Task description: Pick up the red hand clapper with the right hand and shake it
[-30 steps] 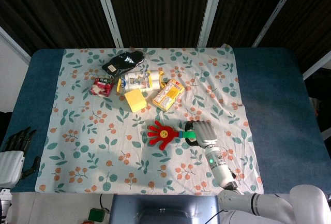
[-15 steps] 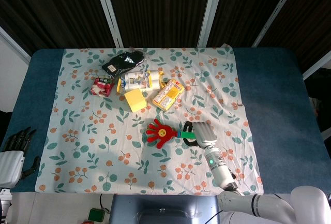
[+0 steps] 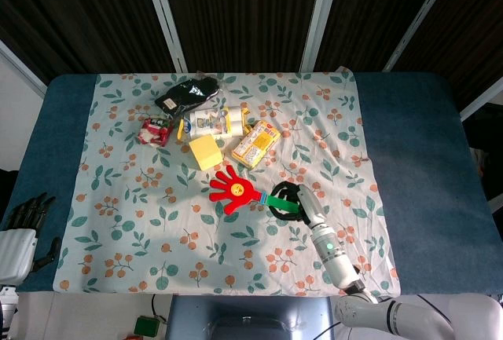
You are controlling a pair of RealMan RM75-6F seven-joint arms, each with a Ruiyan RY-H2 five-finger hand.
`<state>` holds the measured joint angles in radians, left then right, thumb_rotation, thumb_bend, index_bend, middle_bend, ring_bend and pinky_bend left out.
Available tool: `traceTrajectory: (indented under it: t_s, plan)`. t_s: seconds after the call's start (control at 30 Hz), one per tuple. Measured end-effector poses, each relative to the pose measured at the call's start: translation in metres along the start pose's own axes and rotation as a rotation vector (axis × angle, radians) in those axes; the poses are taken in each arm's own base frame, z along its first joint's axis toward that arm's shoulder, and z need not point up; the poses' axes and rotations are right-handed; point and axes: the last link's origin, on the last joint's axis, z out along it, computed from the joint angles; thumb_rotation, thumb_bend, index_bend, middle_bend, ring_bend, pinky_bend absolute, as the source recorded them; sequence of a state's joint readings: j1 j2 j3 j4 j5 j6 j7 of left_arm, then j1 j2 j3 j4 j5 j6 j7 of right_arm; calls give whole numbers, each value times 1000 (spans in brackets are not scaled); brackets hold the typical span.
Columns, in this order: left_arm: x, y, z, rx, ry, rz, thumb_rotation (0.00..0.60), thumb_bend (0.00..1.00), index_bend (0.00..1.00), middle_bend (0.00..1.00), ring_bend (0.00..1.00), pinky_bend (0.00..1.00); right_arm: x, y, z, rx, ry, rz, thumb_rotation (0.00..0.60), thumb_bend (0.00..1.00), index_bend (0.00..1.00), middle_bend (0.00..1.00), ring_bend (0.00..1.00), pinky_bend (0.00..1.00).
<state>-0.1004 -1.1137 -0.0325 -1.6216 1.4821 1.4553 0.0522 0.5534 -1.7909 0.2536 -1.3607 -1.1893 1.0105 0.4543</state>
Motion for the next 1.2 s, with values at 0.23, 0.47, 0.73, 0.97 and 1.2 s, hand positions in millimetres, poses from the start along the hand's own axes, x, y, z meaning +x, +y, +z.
traceTrajectory:
  t_s: [0.23, 0.47, 0.73, 0.97, 1.2]
  plan:
    - [0, 0, 0, 0, 0, 0, 600, 449, 0, 28, 3, 102, 6, -9, -11, 166, -37, 274, 600, 572, 955, 794, 844, 960]
    - [0, 0, 0, 0, 0, 0, 600, 449, 0, 28, 4, 102, 31, -19, -25, 383, 79, 365, 600, 589, 955, 799, 849, 966]
    - [0, 0, 0, 0, 0, 0, 600, 450, 0, 28, 4, 103, 19, -5, -15, 283, 57, -10, 600, 606, 955, 803, 851, 973]
    - [0, 0, 0, 0, 0, 0, 600, 450, 0, 28, 3, 103, 9, 11, -4, 75, -2, -342, 600, 611, 955, 803, 851, 973]
    - [0, 0, 0, 0, 0, 0, 600, 450, 0, 28, 3, 103, 10, -5, -8, 75, -24, -291, 600, 612, 955, 803, 851, 973]
